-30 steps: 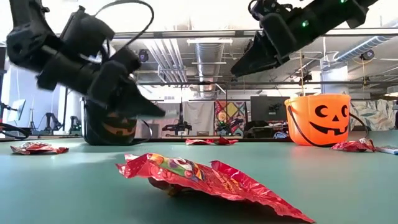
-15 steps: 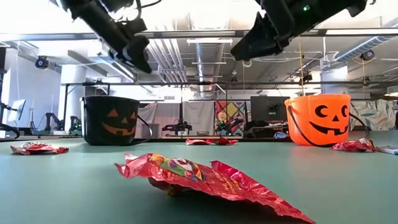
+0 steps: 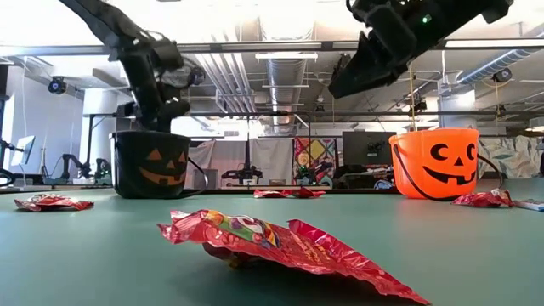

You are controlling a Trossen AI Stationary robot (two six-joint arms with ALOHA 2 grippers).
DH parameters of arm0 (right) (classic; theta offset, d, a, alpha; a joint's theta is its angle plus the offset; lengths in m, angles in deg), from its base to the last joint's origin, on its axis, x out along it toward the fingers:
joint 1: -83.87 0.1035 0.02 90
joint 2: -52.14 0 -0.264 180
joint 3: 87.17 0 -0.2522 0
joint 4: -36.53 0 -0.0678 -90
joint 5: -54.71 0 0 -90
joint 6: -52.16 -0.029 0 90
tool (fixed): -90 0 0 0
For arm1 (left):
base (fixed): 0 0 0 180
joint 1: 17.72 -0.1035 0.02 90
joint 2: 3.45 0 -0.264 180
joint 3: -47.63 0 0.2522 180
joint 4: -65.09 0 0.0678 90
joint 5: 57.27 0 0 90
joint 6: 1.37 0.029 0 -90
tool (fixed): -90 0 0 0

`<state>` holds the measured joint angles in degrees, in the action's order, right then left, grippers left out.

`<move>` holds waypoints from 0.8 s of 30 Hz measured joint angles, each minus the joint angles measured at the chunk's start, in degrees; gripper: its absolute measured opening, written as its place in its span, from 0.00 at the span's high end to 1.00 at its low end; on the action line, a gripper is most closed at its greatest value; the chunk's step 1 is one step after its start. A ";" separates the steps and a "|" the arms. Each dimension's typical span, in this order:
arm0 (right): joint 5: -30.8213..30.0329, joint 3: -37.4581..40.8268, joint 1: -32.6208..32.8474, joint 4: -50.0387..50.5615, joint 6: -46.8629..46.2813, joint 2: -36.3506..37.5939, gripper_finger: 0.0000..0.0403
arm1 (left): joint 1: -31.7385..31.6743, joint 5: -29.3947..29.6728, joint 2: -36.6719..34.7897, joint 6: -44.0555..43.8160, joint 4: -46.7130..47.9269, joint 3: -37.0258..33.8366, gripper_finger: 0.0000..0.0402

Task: Sort candy by brand, put in halloween buckets
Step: Put the white chocolate into the black bucket

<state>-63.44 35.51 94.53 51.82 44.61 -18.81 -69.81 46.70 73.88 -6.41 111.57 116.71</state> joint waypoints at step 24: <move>-2.51 -0.10 0.19 42.80 -53.73 4.64 0.45 | 2.10 -4.12 -1.84 3.71 5.66 1.16 0.37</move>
<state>-65.96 35.41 94.72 94.62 -9.12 -14.17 -67.70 42.58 72.04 -2.70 117.23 117.88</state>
